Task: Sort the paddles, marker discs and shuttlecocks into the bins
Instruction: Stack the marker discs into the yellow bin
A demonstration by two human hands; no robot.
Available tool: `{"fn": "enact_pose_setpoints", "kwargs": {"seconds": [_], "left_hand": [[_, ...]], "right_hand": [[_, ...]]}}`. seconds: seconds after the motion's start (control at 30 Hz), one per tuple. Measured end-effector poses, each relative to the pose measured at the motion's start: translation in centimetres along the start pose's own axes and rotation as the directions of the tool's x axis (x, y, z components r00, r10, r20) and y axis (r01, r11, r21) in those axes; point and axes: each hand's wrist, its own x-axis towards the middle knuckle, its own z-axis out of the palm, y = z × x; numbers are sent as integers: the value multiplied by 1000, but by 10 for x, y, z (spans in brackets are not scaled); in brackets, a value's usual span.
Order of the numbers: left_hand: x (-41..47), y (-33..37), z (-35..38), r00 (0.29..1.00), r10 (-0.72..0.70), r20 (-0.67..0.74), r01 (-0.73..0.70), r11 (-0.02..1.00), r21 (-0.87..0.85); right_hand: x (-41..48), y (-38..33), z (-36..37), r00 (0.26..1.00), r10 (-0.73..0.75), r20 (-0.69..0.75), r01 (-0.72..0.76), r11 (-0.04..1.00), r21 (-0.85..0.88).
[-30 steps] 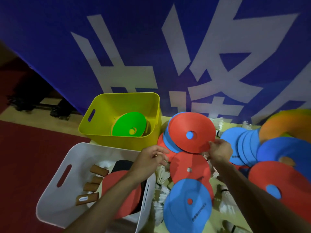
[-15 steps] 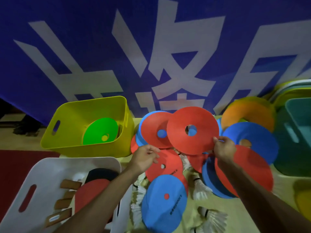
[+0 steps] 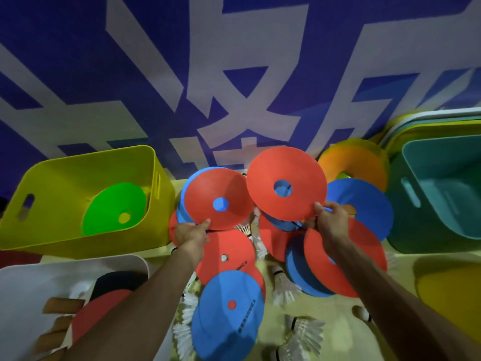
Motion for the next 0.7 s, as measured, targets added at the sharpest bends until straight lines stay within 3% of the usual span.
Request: {"fn": "enact_pose_setpoints", "kwargs": {"seconds": [0.23,0.4,0.53,0.7], "left_hand": [[-2,-5,-4,999,-23,-35,22,998,-51],[-9,0,-16,999,36,-23,-35,997,67],[-23,10,-20,996,42,74,-38,998,-54],[-45,32,-32,971,153,182,-151,988,-30]], "right_hand": [[-3,-2,9,997,11,81,-14,999,46],[-12,-2,12,991,42,129,-52,996,76],[-24,1,13,982,86,166,-108,985,133],[-40,-15,21,976,104,192,-143,969,201]]}}
